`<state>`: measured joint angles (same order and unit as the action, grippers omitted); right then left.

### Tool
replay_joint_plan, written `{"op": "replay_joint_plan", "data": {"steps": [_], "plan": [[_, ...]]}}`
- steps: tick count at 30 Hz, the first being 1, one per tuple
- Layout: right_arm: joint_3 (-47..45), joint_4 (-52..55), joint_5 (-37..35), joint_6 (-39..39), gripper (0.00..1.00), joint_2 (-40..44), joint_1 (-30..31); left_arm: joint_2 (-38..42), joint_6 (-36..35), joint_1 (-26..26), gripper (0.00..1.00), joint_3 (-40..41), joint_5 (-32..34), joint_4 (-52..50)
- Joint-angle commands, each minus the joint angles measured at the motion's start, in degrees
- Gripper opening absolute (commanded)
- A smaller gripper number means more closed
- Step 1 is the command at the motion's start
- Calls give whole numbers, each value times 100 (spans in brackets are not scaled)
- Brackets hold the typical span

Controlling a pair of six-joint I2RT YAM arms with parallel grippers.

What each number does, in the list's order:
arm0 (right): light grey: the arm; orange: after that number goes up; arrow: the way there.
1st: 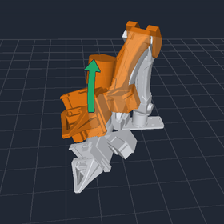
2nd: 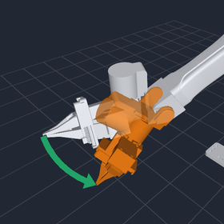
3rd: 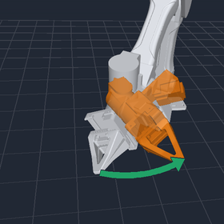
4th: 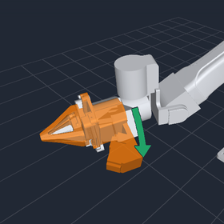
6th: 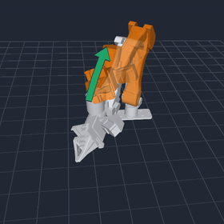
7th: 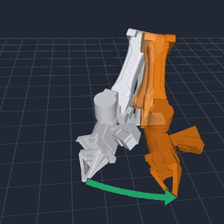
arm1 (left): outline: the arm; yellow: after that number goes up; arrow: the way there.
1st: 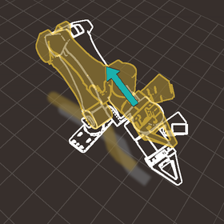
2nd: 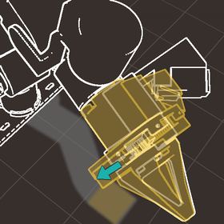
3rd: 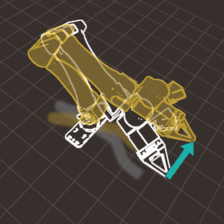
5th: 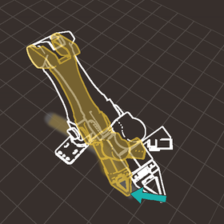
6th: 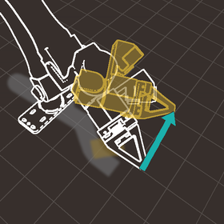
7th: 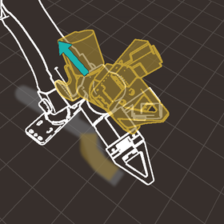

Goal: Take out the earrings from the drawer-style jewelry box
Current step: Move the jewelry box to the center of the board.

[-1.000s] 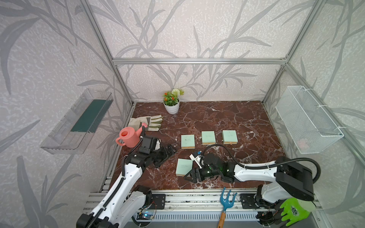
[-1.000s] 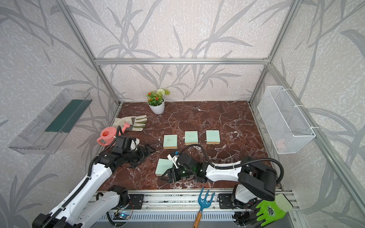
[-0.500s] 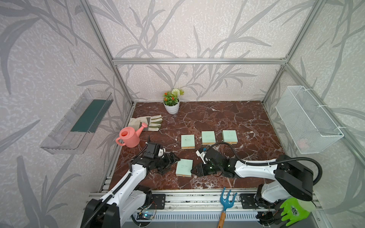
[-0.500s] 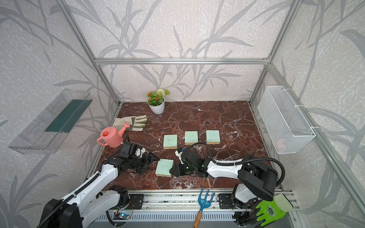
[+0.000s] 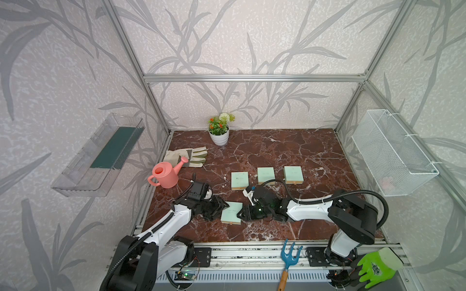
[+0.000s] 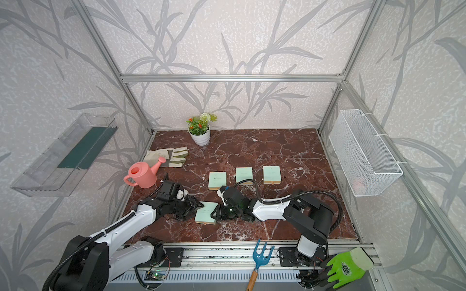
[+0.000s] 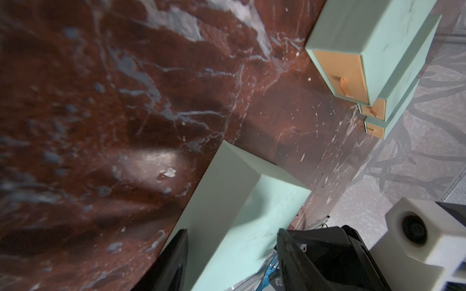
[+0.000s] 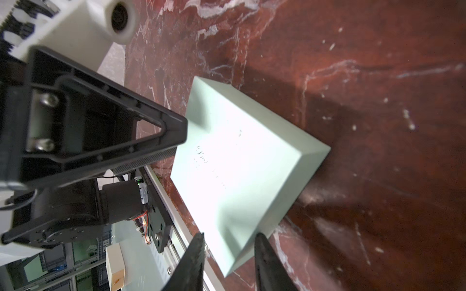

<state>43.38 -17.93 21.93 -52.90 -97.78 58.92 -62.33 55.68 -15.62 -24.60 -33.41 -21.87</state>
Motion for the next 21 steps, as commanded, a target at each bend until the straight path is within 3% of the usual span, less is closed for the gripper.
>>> {"op": "replay_joint_plan", "data": {"steps": [1,6,15,21], "plan": [[359,-153,270,51,32,-301,16,150,101,-29,55,-75,553,-364],[891,-115,444,126,31,-743,41,471,341,-23,48,-69,1552,-803],[2103,89,768,260,31,-1648,114,1123,536,111,49,-109,2991,-1373],[2850,319,799,376,31,-2148,112,773,350,437,49,-221,3186,-1063]]}}
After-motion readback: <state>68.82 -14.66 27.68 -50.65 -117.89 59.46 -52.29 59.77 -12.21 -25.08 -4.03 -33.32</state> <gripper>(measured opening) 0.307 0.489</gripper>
